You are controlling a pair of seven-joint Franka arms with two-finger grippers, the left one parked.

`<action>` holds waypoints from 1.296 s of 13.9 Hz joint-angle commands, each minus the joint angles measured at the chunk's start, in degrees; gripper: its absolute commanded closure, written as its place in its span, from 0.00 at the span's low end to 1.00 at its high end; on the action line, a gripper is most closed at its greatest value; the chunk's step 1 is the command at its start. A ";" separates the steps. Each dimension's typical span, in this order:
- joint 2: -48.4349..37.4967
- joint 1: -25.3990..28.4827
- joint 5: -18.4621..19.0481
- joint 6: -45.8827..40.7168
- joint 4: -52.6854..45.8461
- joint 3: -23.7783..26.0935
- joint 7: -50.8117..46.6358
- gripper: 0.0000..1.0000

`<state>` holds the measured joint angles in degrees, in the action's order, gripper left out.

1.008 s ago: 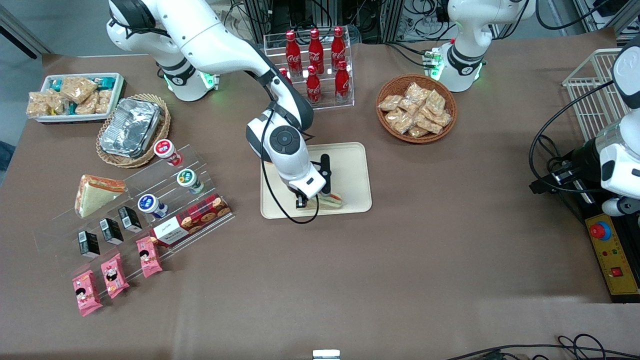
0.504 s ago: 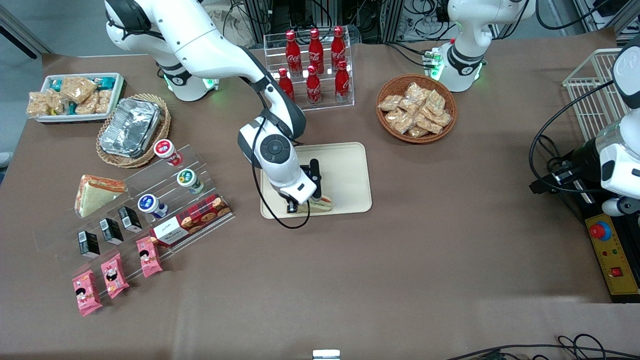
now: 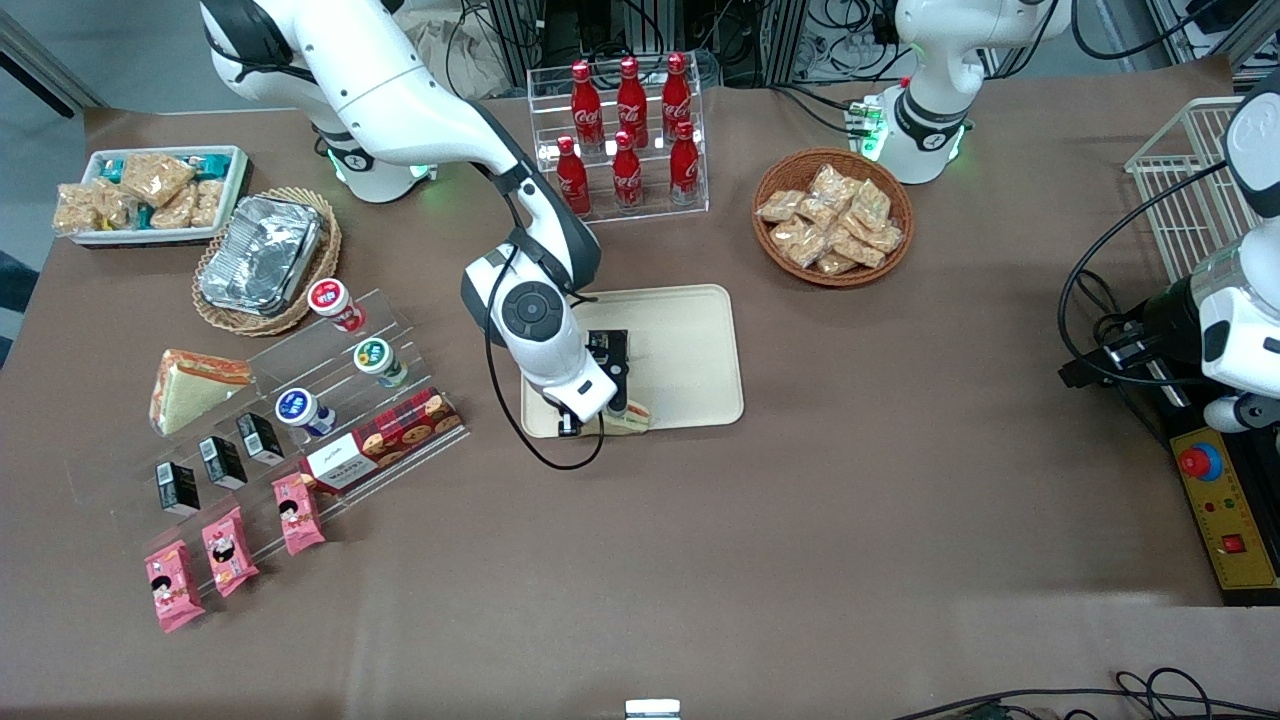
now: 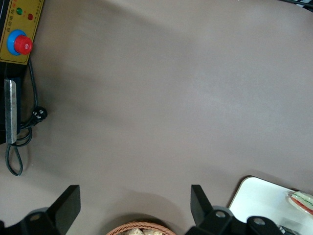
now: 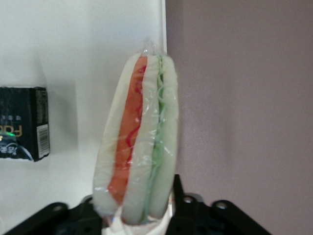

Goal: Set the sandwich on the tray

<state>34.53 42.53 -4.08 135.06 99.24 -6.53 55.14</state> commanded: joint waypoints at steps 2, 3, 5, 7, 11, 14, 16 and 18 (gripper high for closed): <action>-6.21 -2.27 -1.45 -8.12 0.25 0.20 -2.31 0.01; -9.19 -2.54 -1.72 -12.59 0.16 0.02 -5.02 0.01; -15.17 -3.51 -1.11 -23.65 -0.36 -1.37 -15.27 0.01; -18.17 -3.77 -0.75 -30.10 -1.24 -6.98 -19.89 0.01; -23.44 -3.77 -0.75 -35.13 -2.39 -16.22 -27.25 0.01; -28.27 -3.77 2.14 -42.22 -3.09 -19.83 -37.96 0.01; -32.75 -5.26 4.86 -45.67 -3.09 -20.02 -45.63 0.01; -35.40 -8.85 4.70 -46.38 -3.00 -19.40 -45.91 0.01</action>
<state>2.88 36.58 -0.14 90.21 95.50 -26.65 11.85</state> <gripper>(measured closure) 0.004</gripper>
